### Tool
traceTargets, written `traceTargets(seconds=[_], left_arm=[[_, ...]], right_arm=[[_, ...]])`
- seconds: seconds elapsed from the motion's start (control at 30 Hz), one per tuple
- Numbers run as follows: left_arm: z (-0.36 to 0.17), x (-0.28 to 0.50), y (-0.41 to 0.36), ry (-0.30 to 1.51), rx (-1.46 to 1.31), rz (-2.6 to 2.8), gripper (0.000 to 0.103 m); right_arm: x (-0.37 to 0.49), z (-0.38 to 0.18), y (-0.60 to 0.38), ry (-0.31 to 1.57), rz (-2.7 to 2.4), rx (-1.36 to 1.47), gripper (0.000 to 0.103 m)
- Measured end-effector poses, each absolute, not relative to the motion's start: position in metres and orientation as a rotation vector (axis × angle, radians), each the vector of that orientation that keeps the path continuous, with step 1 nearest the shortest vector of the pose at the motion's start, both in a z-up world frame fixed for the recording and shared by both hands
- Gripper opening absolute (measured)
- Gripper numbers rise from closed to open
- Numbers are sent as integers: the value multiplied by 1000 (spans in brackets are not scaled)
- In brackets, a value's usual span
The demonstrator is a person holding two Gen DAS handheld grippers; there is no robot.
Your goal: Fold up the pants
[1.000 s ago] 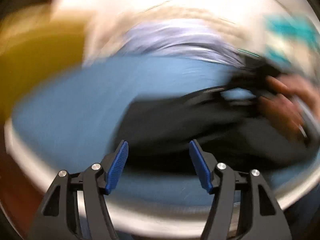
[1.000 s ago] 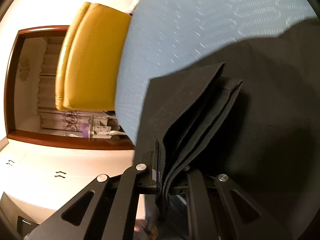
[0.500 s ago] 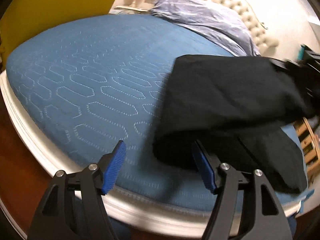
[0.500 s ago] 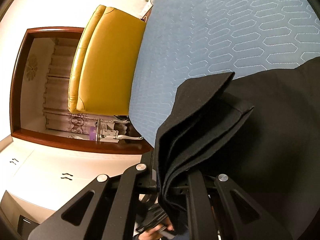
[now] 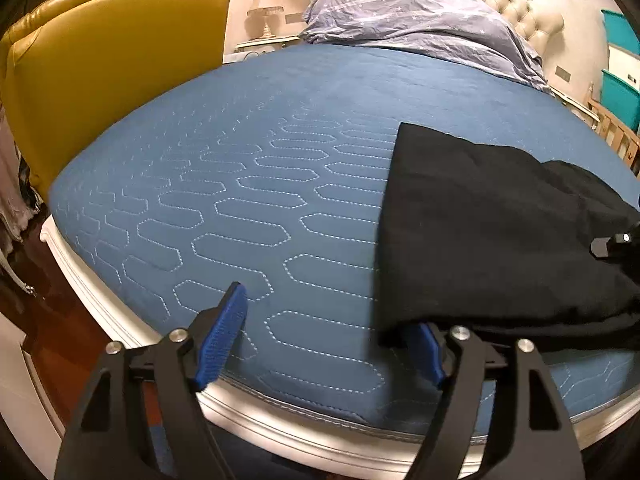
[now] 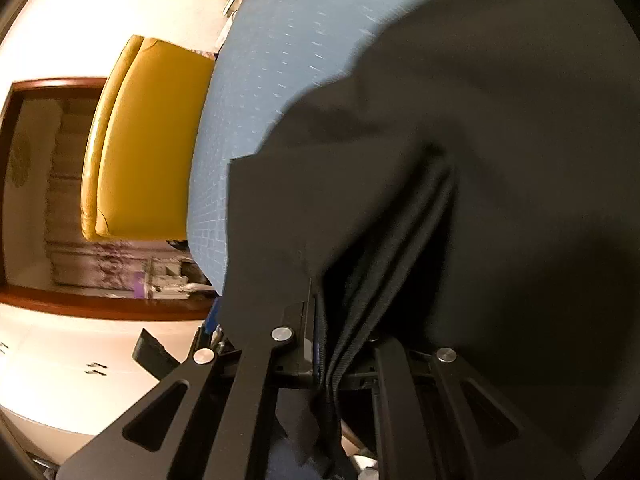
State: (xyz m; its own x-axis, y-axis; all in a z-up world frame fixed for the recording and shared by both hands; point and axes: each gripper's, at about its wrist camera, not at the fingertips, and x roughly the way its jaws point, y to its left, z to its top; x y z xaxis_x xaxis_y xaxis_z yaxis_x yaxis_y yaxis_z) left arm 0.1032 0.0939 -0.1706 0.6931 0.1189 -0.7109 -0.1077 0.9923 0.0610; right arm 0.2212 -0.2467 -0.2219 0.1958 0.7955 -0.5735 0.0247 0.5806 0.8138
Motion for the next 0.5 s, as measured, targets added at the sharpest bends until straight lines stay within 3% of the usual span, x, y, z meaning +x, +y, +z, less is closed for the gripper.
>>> traceTargets(seconds=[0.13, 0.2, 0.23, 0.3, 0.43, 0.5], left_arm=[[-170, 108, 91, 787, 60, 125, 78], [-171, 109, 91, 788, 57, 127, 79], [-170, 109, 92, 789, 55, 127, 79], [-170, 110, 92, 785, 55, 130, 79], [-171, 112, 91, 786, 47, 136, 79], [-170, 113, 92, 786, 49, 132, 79]], right_arm=[[221, -218, -254, 1239, 640, 807, 17], [220, -214, -261, 1192, 654, 821, 45], [220, -210, -263, 1169, 657, 830, 54], [223, -199, -267, 1113, 638, 820, 85], [236, -203, -263, 1143, 627, 845, 87], [242, -203, -263, 1132, 633, 861, 81]])
